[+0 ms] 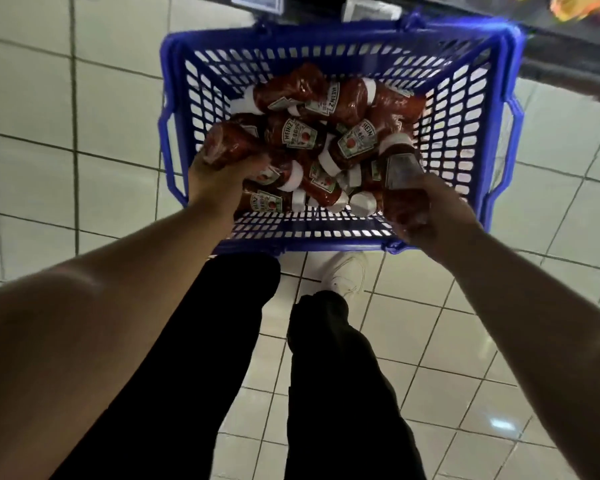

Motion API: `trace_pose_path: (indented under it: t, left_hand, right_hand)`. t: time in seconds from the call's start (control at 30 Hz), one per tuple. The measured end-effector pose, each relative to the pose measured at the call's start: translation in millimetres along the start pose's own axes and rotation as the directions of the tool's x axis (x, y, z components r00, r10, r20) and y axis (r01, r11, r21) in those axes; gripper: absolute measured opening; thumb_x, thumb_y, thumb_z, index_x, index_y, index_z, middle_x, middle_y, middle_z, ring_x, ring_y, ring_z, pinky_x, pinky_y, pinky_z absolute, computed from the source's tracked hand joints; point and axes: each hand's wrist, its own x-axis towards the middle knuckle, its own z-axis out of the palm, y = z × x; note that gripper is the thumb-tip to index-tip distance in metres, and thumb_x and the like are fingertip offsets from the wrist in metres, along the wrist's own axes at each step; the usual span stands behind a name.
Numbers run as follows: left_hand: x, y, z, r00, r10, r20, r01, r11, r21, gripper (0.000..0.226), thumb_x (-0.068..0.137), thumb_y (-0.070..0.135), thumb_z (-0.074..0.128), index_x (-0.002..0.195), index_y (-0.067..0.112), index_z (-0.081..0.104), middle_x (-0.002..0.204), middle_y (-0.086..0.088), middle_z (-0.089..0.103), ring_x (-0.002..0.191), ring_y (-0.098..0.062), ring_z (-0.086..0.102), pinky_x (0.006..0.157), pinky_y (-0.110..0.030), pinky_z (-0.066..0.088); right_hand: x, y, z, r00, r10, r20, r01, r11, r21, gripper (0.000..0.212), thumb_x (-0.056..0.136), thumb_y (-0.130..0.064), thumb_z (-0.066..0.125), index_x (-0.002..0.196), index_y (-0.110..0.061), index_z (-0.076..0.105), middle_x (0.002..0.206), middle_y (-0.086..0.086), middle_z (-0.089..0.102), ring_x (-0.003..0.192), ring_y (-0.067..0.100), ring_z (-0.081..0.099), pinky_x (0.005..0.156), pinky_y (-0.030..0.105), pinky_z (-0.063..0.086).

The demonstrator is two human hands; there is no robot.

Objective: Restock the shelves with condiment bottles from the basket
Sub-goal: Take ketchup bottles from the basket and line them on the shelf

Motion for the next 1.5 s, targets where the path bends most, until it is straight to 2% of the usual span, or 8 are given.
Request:
trace_pose_path:
  t: [0.17,0.3,0.47,0.63,0.87,1.0,1.3,1.5]
  left_hand:
    - [-98.2,85.0,-24.4,0.884,0.059,0.465,0.034,0.981,-0.189,0.062,0.062,0.009,0.083,0.119,0.018,0.063,0.116,-0.009,0.072,0.111,-0.026,0.069,0.088,-0.035,0.056]
    - [-211.0,180.4,-42.1,0.724,0.077,0.685,0.058,0.984,-0.171,0.080,0.063,0.009,0.072,0.139,0.006,0.047,0.128,-0.017,0.061,0.119,-0.031,0.060,0.107,-0.050,0.045]
    - [-343.1,276.6,-58.4,0.641,0.222,0.735,0.108,0.922,-0.373,0.082,0.065,0.005,0.077,0.139,-0.004,0.042,0.132,-0.030,0.054,0.121,-0.039,0.055,0.108,-0.055,0.042]
    - [-447.1,344.4,-60.9,0.569,0.312,0.761,0.203,0.844,-0.497,0.079,0.060,0.020,0.089,0.131,0.001,0.059,0.124,-0.021,0.064,0.124,-0.040,0.052,0.114,-0.059,0.034]
    - [-534.7,411.0,-66.9,0.576,0.398,0.714,0.057,0.851,-0.521,0.043,0.088,0.019,0.059,0.129,0.005,0.055,0.121,-0.018,0.063,0.115,-0.037,0.058,0.102,-0.053,0.045]
    - [-555.2,449.7,-76.0,0.540,0.446,0.714,0.042,0.832,-0.553,0.036,0.075,0.020,0.075,0.108,0.006,0.072,0.106,-0.016,0.073,0.095,-0.031,0.071,0.088,-0.048,0.057]
    - [-559.2,555.3,-81.3,0.417,0.477,0.774,-0.177,0.877,-0.446,0.064,0.048,0.025,0.091,0.105,0.004,0.072,0.090,-0.019,0.072,0.077,-0.035,0.071,0.076,-0.045,0.060]
    - [-577.0,612.5,-64.7,0.185,0.527,0.830,-0.298,0.835,-0.464,0.067,0.059,0.032,0.090,0.112,-0.001,0.066,0.099,-0.022,0.066,0.086,-0.036,0.065,0.082,-0.046,0.053]
  right_hand:
    - [-125.8,-4.6,-3.6,0.920,-0.051,0.389,-0.027,0.981,0.194,0.054,0.083,-0.024,0.066,0.134,-0.007,0.058,0.122,0.018,0.068,0.112,0.034,0.066,0.081,0.045,0.057]
    - [-252.6,-44.1,12.5,0.832,-0.204,0.515,0.087,0.966,0.242,0.079,0.066,-0.034,0.087,0.135,-0.011,0.055,0.118,0.013,0.068,0.102,0.031,0.064,0.073,0.037,0.053]
    - [-389.6,-99.1,4.7,0.801,-0.388,0.456,0.264,0.912,0.313,0.113,0.064,-0.060,0.088,0.151,-0.009,0.038,0.133,0.018,0.062,0.118,0.038,0.060,0.088,0.051,0.054]
    - [-504.0,-142.6,-6.9,0.615,-0.626,0.479,0.469,0.779,0.416,0.043,0.076,-0.045,0.084,0.113,-0.026,0.072,0.124,0.009,0.070,0.116,0.035,0.065,0.094,0.057,0.054]
    - [-614.1,-192.8,-3.5,0.410,-0.750,0.519,0.599,0.651,0.467,0.102,0.062,-0.032,0.095,0.147,-0.017,0.041,0.120,0.018,0.062,0.110,0.035,0.061,0.107,0.060,0.044]
    - [-663.8,-218.2,12.4,0.337,-0.808,0.483,0.620,0.577,0.533,0.120,0.056,-0.026,0.096,0.155,-0.007,0.030,0.120,0.022,0.061,0.105,0.032,0.063,0.098,0.055,0.051]
    - [-730.7,-258.7,62.0,0.364,-0.759,0.541,0.422,0.652,0.630,0.090,0.058,-0.046,0.081,0.132,0.000,0.058,0.118,0.018,0.066,0.092,0.032,0.071,0.067,0.043,0.062]
    - [-757.9,-293.7,70.7,0.298,-0.817,0.493,0.525,0.572,0.630,0.068,0.077,-0.051,0.071,0.124,-0.002,0.069,0.110,0.016,0.071,0.091,0.027,0.071,0.069,0.036,0.059]
